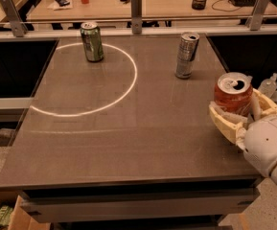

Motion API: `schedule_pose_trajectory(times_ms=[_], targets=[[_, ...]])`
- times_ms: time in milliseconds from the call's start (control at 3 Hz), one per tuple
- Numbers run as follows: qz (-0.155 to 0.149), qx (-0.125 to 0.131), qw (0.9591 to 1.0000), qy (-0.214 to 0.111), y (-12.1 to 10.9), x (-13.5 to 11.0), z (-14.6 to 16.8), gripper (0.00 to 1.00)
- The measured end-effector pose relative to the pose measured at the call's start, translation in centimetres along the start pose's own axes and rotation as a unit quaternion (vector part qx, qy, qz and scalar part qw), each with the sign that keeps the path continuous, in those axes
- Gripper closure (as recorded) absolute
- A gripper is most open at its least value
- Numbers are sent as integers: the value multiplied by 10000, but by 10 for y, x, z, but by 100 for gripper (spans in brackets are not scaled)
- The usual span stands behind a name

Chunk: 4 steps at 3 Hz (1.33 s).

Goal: Move coke can near redbull can

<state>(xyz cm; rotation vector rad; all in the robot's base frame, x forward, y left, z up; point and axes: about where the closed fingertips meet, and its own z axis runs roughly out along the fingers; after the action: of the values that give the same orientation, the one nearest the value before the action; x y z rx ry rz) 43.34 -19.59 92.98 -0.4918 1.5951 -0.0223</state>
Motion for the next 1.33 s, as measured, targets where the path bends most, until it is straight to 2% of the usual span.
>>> schedule_pose_trajectory(times_ms=[333, 667, 1000, 1333], targets=[[253, 360, 9990, -69, -23, -11, 17, 100], [329, 743, 9966, -150, -64, -24, 22, 100], [333, 1112, 9932, -18, -111, -27, 20, 100], [309, 1174, 9924, 213, -120, -17, 40, 100]])
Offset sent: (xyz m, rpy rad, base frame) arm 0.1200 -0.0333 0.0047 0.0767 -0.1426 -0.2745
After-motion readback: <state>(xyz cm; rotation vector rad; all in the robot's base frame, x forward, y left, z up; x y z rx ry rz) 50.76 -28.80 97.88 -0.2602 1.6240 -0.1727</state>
